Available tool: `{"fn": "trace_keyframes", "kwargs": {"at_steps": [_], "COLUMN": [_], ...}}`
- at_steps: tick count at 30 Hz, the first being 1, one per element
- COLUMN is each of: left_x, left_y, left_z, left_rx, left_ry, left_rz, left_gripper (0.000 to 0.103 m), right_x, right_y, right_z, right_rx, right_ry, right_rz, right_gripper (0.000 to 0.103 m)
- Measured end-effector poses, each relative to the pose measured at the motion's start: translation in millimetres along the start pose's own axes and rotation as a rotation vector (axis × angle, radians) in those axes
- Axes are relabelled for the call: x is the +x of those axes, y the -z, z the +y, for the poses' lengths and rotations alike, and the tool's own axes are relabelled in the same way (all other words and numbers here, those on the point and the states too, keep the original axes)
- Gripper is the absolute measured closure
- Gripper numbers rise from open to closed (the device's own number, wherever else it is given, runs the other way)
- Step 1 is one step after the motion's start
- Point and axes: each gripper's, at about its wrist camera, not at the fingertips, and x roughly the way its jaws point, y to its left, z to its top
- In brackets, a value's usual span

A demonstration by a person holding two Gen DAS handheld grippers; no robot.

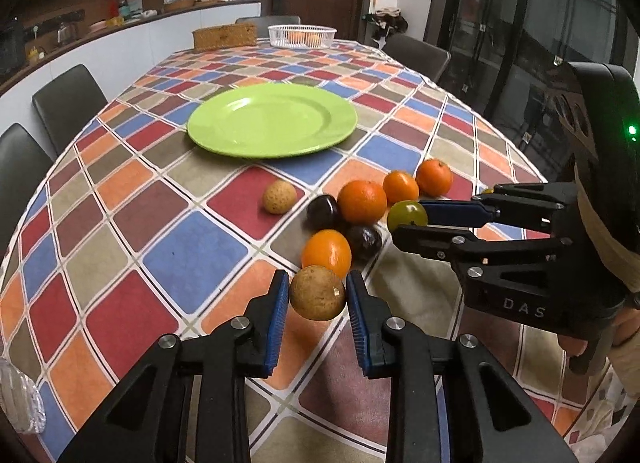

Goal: Organize fruits
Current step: 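Grasp the small brown fruit with the left tool while the right tool grasps a dark green tomato, then carry both fruits onto the green plate and open both tools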

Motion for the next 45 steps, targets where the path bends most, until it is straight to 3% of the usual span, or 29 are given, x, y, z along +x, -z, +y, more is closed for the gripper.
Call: {"fn": "trace_keyframes", "kwargs": {"at_steps": [11,24,29,35,39,45], "left_x": [-7,15,46,90,112,128], "left_y": [-31,-108,-127,-140,-143,-140], "left_z": [8,38,54,71,79,80], "left_rx": [0.011,0.008,-0.012,-0.073,-0.109,-0.108], "left_ry": [0.018,0.027,0.037,0.082,0.112,0.1], "left_rz": [-0.078,-0.138,-0.092,0.017,0.081,0.131], "left_gripper": [0.074,0.074,0.074,0.074,0.074,0.074], "right_x": [-25,-13,15,54,75,94], "right_y": [-28,-93,-113,-127,-130,-126], "right_z": [-2,-20,-32,-51,-59,-67], "right_rx": [0.047,0.08,0.092,0.133,0.158,0.184], "right_ry": [0.021,0.026,0.037,0.039,0.046,0.046], "right_rz": [-0.088,-0.14,-0.084,-0.004,0.044,0.09], "right_gripper": [0.074,0.074,0.074,0.074,0.074,0.074]}}
